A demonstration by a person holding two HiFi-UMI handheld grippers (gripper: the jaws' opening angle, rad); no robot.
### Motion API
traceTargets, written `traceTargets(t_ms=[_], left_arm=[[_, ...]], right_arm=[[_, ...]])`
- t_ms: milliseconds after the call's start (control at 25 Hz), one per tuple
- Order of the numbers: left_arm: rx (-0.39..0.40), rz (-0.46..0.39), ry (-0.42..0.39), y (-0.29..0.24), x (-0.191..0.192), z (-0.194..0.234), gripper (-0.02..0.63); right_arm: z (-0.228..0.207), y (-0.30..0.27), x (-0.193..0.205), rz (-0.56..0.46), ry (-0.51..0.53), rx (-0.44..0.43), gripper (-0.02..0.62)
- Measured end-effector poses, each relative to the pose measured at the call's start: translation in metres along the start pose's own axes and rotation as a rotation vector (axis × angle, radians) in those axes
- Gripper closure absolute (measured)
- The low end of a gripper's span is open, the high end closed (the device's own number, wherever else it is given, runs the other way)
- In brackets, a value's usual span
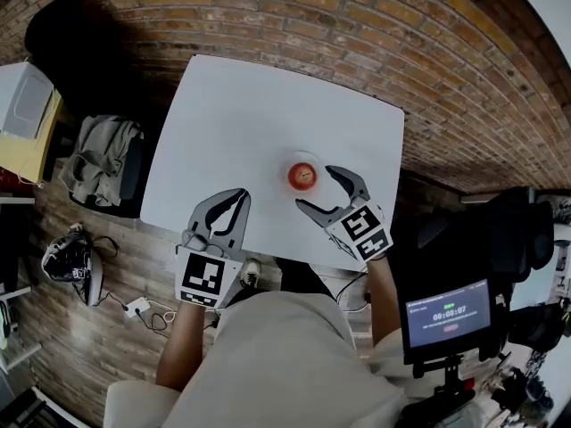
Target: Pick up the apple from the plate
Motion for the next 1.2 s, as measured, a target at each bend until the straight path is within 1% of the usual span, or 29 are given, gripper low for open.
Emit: traceTargets(t_ms=[80, 200, 400, 600, 920, 1040, 1200], left_arm=[[-0.010, 0.009, 0.007, -0.001, 0.002, 0.000, 0.598], [-0.029, 0.024, 0.007, -0.002, 0.003, 0.000, 0.598], [-0.058, 0.054, 0.010, -0.006, 0.008, -0.001, 0.598], [-0.076, 0.077, 0.025, -0.011, 0.013, -0.001, 0.598], [-0.095, 0.088, 0.045, -0.021, 0.012, -0.004, 0.598], [-0.093, 0.093, 0.051, -0.025, 0.014, -0.005, 0.598], [-0.083, 0.098, 0.056, -0.028, 0.016, -0.007, 0.598]], right_arm=[[-0.005, -0.008, 0.005, 0.017, -0.004, -0.017, 0.221], [-0.010, -0.020, 0.012, 0.044, -0.005, -0.048, 0.221], [-0.019, -0.039, 0.027, 0.115, 0.021, -0.093, 0.221], [-0.028, -0.054, 0.037, 0.157, 0.035, -0.136, 0.221], [-0.037, -0.070, 0.050, 0.208, 0.049, -0.174, 0.221], [-0.039, -0.078, 0.055, 0.237, 0.061, -0.190, 0.206], [-0.042, -0.086, 0.062, 0.256, 0.057, -0.195, 0.206]])
Point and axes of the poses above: the fingertips, and each gripper's own axes: y backward along the fingers, z to its left, x out of its underside, the point moved 9 cm from there along y, backward along the fingers
